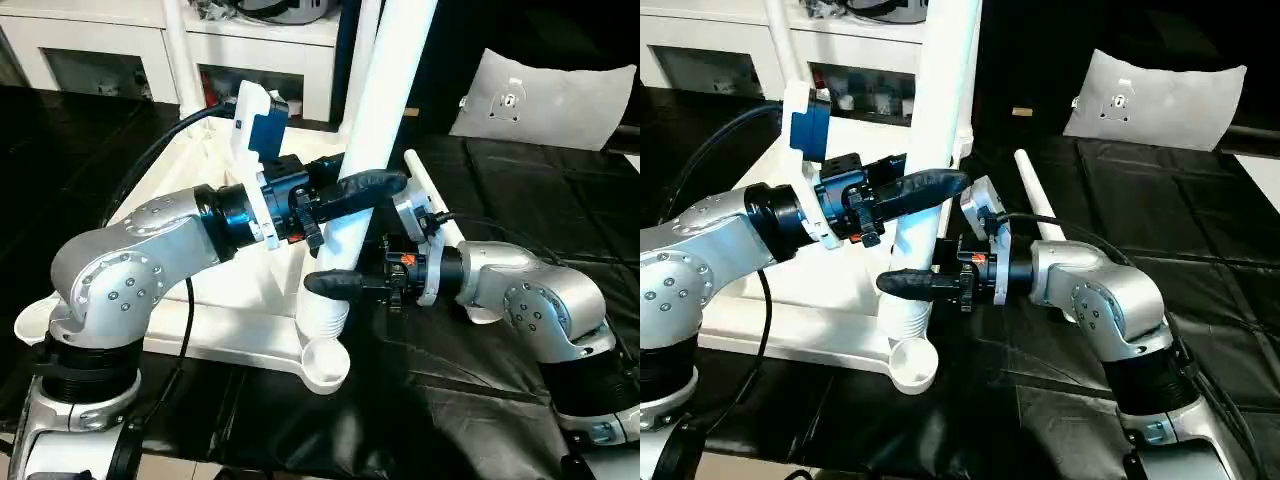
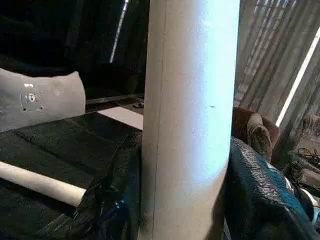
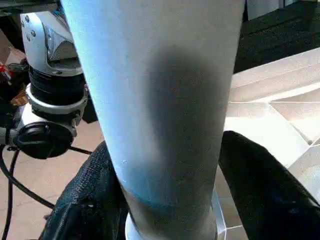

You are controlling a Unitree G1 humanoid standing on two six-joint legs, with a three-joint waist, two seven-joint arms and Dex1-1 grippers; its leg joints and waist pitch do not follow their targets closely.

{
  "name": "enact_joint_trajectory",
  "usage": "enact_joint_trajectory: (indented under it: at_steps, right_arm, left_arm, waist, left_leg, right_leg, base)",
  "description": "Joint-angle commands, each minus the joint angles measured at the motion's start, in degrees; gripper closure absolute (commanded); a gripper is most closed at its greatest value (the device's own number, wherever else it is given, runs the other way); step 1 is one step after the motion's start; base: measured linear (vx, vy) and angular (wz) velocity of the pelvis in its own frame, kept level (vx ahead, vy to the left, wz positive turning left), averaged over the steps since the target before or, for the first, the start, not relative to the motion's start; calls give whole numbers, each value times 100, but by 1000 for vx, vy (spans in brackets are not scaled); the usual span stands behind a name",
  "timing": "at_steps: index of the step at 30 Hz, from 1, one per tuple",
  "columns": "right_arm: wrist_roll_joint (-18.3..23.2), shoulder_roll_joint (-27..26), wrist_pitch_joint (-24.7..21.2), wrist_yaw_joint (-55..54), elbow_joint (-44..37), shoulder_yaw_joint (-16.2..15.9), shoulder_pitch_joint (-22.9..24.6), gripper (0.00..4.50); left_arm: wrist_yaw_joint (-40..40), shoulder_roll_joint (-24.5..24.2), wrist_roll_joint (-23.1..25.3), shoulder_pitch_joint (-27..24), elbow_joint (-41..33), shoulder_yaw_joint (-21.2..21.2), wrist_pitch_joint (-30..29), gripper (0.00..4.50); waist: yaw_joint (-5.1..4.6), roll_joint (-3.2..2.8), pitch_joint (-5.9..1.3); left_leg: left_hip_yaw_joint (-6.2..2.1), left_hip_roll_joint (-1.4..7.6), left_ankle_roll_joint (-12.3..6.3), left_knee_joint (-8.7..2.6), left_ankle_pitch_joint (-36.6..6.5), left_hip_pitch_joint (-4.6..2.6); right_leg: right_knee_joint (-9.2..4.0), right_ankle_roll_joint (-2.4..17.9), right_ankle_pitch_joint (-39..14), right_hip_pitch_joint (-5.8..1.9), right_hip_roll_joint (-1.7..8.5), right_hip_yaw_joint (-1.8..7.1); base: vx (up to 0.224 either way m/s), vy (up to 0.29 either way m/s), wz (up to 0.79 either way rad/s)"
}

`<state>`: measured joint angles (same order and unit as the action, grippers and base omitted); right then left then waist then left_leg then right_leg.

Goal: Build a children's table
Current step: Pick table leg

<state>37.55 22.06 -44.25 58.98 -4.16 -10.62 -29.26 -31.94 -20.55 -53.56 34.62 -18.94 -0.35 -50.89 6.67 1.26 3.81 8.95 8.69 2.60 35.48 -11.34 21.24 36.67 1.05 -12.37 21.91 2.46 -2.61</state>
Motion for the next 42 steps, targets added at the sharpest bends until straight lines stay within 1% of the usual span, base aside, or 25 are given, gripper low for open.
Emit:
enact_joint_trajectory:
  at_steps: [1, 7, 9, 10, 11, 15, 16, 18, 19, 20, 23, 24, 25, 29, 31, 32, 33, 34, 35, 36, 37, 38, 39, 40, 42]
  right_arm:
    - [-37, 17, 28, 36, 21, -28, -102, 151]
    - [-76, -12, 35, 46, 42, -64, -87, 151]
    - [-86, -21, 38, 44, 42, -77, -84, 151]
    - [-90, -27, 39, 42, 46, -79, -87, 151]
    - [-90, -33, 40, 40, 52, -76, -91, 151]
    - [-67, -57, 27, 32, 53, -59, -94, 151]
    - [-66, -57, 25, 35, 54, -57, -94, 171]
    - [-61, -64, 19, 40, 61, -51, -98, 171]
    - [-60, -69, 19, 47, 68, -43, -102, 188]
    - [-62, -73, 19, 49, 74, -43, -105, 188]
    - [-68, -86, 20, 60, 81, -46, -110, 219]
    - [-68, -86, 20, 60, 81, -46, -110, 219]
    - [-68, -96, 25, 70, 81, -46, -106, 240]
    - [-78, -94, -60, 34, 59, -84, -81, 250]
    - [-31, -112, -164, -13, 60, -62, -82, 252]
    - [26, -167, -217, -59, 50, -21, -65, 253]
    - [42, -180, -226, -61, 26, -15, -48, 253]
    - [42, -180, -226, -61, 26, -15, -48, 254]
    - [53, -195, -238, -70, 5, -16, -39, 255]
    - [46, -216, -235, -87, -21, -24, -17, 256]
    - [20, -274, -213, -134, -42, -45, 24, 256]
    - [10, -296, -201, -152, -47, -54, 48, 256]
    - [6, -338, -191, -203, -61, -49, 86, 256]
    - [4, -370, -184, -242, -72, -46, 113, 256]
    - [9, -457, -138, -355, -104, -2, 174, 256]
  left_arm:
    - [-34, 4, 40, 178, -20, -22, 61, 268]
    - [3, 70, 69, 195, 7, -13, 78, 268]
    - [7, 85, 78, 199, 9, -22, 83, 268]
    - [3, 93, 82, 199, 4, -26, 80, 268]
    - [-1, 94, 80, 198, -1, -27, 75, 268]
    - [-20, 84, 69, 178, -23, -30, 56, 268]
    - [-29, 77, 67, 174, -32, -35, 44, 268]
    - [-41, 73, 72, 170, -39, -35, 34, 268]
    - [-53, 72, 76, 172, -43, -33, 29, 268]
    - [-61, 70, 79, 173, -41, -30, 26, 268]
    - [-74, 67, 81, 175, -49, -32, 15, 268]
    - [-74, 67, 81, 175, -49, -32, 15, 268]
    - [-73, 69, 80, 176, -59, -40, 7, 268]
    - [-95, 26, 180, 168, -111, -115, 38, 268]
    - [67, 80, 181, 183, -93, -95, -25, 268]
    - [250, 209, 110, 202, -51, -18, -66, 268]
    - [237, 264, 15, 202, -66, 10, -85, 268]
    - [237, 264, 15, 202, -66, 10, -85, 233]
    - [198, 300, -61, 202, -97, 28, -78, 212]
    - [201, 395, -204, 206, -139, 59, -86, 198]
    - [200, 526, -362, 179, -231, 61, -73, 198]
    - [189, 569, -392, 153, -279, 36, -54, 198]
    - [228, 634, -290, 100, -338, -39, 38, 198]
    - [259, 675, -216, 61, -379, -87, 102, 198]
    - [348, 807, -150, 0, -424, -72, 238, 198]
  waist:
    - [20, 18, -379]
    - [24, 7, -381]
    - [20, 14, -379]
    - [23, 2, -381]
    - [19, 12, -382]
    - [24, 6, -382]
    - [23, 7, -382]
    - [24, 4, -377]
    - [25, 7, -379]
    - [24, 12, -378]
    - [23, 3, -379]
    - [22, 4, -380]
    - [22, 2, -381]
    - [26, 13, -381]
    - [26, 2, -379]
    - [23, -5, -381]
    - [20, 9, -382]
    - [26, 9, -382]
    - [32, 0, -378]
    - [33, 8, -382]
    - [37, -3, -380]
    - [33, 3, -379]
    - [31, -1, -377]
    - [30, 11, -376]
    - [26, 12, -372]
  left_leg:
    - [-122, 398, 116, -431, -579, -48]
    - [-125, 400, 122, -429, -586, -45]
    - [-125, 398, 117, -430, -586, -41]
    - [-126, 401, 116, -430, -579, -44]
    - [-126, 400, 116, -429, -573, -41]
    - [-125, 402, 123, -430, -596, -47]
    - [-127, 403, 121, -430, -589, -44]
    - [-125, 400, 130, -432, -626, -46]
    - [-126, 399, 130, -433, -630, -45]
    - [-126, 400, 128, -434, -628, -46]
    - [-127, 402, 127, -434, -615, -45]
    - [-128, 403, 126, -434, -612, -46]
    - [-128, 403, 128, -434, -612, -48]
    - [-129, 403, 123, -436, -595, -46]
    - [-131, 406, 124, -436, -599, -51]
    - [-132, 407, 136, -435, -600, -49]
    - [-128, 405, 130, -431, -606, -43]
    - [-128, 404, 124, -430, -604, -44]
    - [-135, 402, 119, -434, -597, -41]
    - [-132, 399, 116, -431, -589, -41]
    - [-130, 402, 134, -431, -588, -39]
    - [-128, 401, 133, -431, -601, -37]
    - [-133, 405, 133, -436, -622, -36]
    - [-136, 415, 135, -441, -638, -36]
    - [-136, 419, 126, -447, -642, -31]
  right_leg:
    - [-449, 992, -1004, -264, 582, 321]
    - [-453, 990, -1023, -266, 590, 323]
    - [-454, 985, -1025, -267, 585, 322]
    - [-452, 988, -1011, -264, 590, 322]
    - [-452, 989, -1002, -268, 591, 322]
    - [-449, 999, -993, -265, 589, 322]
    - [-449, 1002, -982, -268, 592, 324]
    - [-456, 996, -1034, -264, 589, 322]
    - [-457, 982, -1062, -267, 591, 324]
    - [-459, 978, -1067, -264, 591, 325]
    - [-455, 981, -1028, -263, 591, 323]
    - [-452, 984, -1020, -264, 590, 323]
    - [-453, 991, -1003, -262, 592, 321]
    - [-448, 993, -986, -266, 592, 322]
    - [-446, 1007, -963, -259, 590, 322]
    - [-438, 1019, -945, -262, 589, 321]
    - [-443, 1043, -927, -268, 594, 323]
    - [-448, 1049, -940, -273, 603, 322]
    - [-445, 1035, -965, -272, 595, 321]
    - [-449, 1026, -970, -272, 593, 320]
    - [-449, 1025, -979, -268, 600, 324]
    - [-453, 1026, -981, -266, 597, 324]
    - [-456, 1022, -994, -265, 595, 322]
    - [-463, 1002, -1013, -268, 603, 325]
    - [-467, 996, -1020, -271, 604, 327]
  base:
    - [0, 0, 0]
    - [0, 0, 0]
    - [0, 0, 0]
    - [0, 0, 0]
    - [0, 0, 0]
    - [0, 0, 0]
    - [0, 0, 0]
    - [0, 0, 0]
    - [0, 0, 0]
    - [0, 0, 0]
    - [0, 0, 0]
    - [0, 0, 0]
    - [0, 0, 0]
    - [0, 0, 0]
    - [0, 0, 0]
    - [0, 0, 0]
    - [0, 0, 0]
    - [0, 0, 0]
    - [0, 0, 0]
    - [0, 0, 0]
    - [0, 0, 0]
    - [0, 0, 0]
    - [0, 0, 0]
    - [0, 0, 0]
    - [0, 0, 0]
